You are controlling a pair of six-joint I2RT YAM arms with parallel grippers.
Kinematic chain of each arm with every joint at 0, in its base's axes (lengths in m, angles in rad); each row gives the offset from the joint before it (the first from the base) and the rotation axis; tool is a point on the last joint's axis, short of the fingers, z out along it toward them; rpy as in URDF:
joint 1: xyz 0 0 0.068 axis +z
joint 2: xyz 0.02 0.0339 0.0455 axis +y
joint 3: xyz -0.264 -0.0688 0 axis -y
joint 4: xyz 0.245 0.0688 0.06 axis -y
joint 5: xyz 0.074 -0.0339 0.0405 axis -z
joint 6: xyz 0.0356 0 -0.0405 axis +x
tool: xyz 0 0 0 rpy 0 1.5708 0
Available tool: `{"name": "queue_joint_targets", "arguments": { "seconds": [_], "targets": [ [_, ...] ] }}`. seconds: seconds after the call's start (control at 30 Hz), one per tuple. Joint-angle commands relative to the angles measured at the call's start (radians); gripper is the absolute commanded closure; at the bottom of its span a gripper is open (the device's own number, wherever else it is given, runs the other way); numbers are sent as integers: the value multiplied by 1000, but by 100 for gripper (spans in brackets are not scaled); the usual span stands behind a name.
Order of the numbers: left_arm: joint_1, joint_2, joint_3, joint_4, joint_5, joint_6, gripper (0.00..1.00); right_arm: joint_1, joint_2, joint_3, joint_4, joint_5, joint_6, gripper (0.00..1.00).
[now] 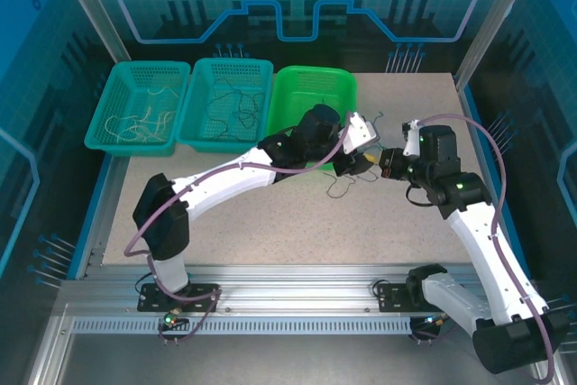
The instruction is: Untangle the cables
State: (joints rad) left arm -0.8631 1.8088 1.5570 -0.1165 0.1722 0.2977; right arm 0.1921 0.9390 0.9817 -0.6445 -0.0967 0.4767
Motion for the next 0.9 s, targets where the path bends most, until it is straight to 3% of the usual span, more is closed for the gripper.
{"name": "queue_joint_targets", "arguments": {
  "seconds": [0.0, 0.07, 0.17, 0.3, 0.4, 0.5, 0.6, 0.67, 0.87],
  "targets": [
    [3, 8, 11, 15, -145, -18, 49, 19, -22, 32, -19, 19, -16, 100],
    [4, 10, 10, 24, -156, -19, 56, 18, -23, 30, -17, 13, -16, 100],
    [3, 0, -4, 51, -139, -39, 82, 20, -22, 26, -22, 17, -16, 100],
    [4, -16, -20, 81, -115, -54, 87, 20, -14, 10, -27, 24, -11, 100],
    [5, -20, -24, 85, -105, -63, 100, 21, -3, 1, -28, 11, -13, 100],
    [15, -37, -44, 115, -94, -99, 100, 20, 6, -13, -35, 44, -5, 100],
    [45, -65, -62, 144, -35, -174, 100, 7, 10, -49, -58, 156, 50, 100],
    [72, -84, -80, 163, 10, -230, 100, -44, 22, -87, -63, 181, 94, 100],
    [107, -122, -104, 147, 36, -252, 100, -239, 58, -184, -29, 22, 155, 100]
  ]
}}
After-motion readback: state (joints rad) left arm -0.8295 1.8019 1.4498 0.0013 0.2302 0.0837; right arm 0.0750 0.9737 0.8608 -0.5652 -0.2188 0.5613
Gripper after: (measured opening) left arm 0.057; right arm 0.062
